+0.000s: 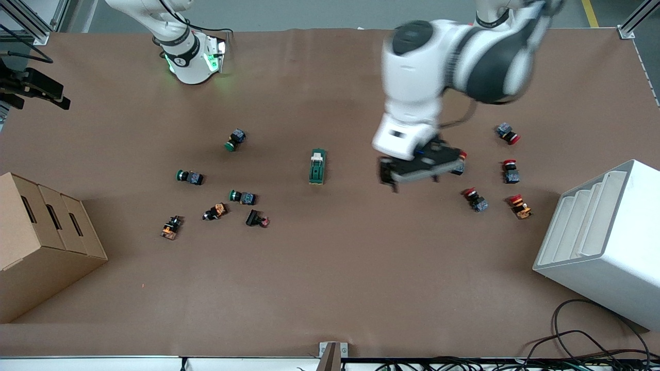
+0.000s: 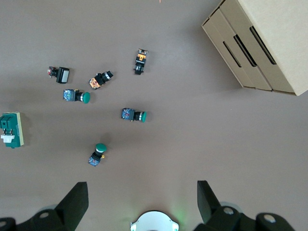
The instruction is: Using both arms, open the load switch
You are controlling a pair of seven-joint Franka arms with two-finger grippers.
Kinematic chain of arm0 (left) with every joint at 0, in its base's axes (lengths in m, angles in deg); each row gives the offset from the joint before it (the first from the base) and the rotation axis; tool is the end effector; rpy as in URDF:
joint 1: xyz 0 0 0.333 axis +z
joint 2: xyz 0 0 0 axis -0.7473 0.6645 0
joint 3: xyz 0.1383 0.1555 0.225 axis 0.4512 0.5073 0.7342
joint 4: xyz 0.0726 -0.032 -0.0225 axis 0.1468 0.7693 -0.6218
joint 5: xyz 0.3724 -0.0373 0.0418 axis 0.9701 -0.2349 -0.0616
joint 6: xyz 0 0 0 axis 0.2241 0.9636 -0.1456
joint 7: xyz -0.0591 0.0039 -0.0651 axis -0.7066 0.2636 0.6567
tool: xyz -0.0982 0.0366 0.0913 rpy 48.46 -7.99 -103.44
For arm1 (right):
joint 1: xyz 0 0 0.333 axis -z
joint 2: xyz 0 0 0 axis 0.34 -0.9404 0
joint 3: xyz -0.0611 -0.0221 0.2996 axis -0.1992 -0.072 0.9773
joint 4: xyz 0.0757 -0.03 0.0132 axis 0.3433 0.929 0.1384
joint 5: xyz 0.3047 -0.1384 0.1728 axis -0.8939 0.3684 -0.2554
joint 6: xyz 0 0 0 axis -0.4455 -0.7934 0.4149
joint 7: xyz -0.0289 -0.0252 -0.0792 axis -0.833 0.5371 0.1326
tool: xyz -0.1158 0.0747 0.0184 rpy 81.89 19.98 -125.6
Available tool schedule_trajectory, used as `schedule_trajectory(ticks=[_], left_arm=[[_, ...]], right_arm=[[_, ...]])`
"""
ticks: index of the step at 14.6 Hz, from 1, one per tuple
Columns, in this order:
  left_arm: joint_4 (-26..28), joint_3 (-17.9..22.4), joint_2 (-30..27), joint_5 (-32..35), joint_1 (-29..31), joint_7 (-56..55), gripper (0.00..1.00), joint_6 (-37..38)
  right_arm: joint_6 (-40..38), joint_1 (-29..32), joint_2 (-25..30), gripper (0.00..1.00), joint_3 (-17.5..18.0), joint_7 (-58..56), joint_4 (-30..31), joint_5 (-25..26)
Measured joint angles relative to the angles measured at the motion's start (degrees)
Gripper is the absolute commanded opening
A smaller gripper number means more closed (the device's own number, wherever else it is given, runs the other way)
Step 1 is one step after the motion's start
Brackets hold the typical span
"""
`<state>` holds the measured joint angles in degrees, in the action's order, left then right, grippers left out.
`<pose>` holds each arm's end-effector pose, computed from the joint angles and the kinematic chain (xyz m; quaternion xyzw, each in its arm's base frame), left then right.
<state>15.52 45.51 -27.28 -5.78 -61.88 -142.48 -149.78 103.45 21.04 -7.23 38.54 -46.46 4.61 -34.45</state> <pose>0.5633 -0.3104 0.4768 -0.9802 -0.1042 -0.1551 0.0658 0.4864 -0.0280 0.6196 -0.9988 0.0167 0.0451 0.0106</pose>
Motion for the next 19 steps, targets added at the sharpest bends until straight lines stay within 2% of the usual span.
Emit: schedule_trajectory(ticks=[6, 9, 13, 15, 19], left_arm=[[-5.3, -0.1, -2.8, -9.7, 15.5, 17.8, 1.00, 8.1], [-5.9, -0.2, -3.8, -13.1, 21.7, 24.0, 1.00, 9.2], [-6.5, 0.0, -6.3, -17.6, 28.7, 37.9, 1.00, 12.3], [-7.2, 2.4, -8.2, -20.5, 29.8, 43.0, 1.00, 15.5], [-6.7, 10.7, -11.9, -24.9, 26.5, 48.9, 1.00, 23.6]], right_arm=[[0.2, 0.0, 0.0, 1.00, 0.2, -0.2, 0.0, 0.1], [0.3, 0.0, 0.0, 1.00, 0.3, -1.2, 0.0, 0.1], [0.3, 0.0, 0.0, 1.00, 0.3, -1.5, 0.0, 0.1], [0.3, 0.0, 0.0, 1.00, 0.3, -1.5, 0.0, 0.1], [0.4, 0.0, 0.0, 1.00, 0.3, -1.5, 0.0, 0.1]])
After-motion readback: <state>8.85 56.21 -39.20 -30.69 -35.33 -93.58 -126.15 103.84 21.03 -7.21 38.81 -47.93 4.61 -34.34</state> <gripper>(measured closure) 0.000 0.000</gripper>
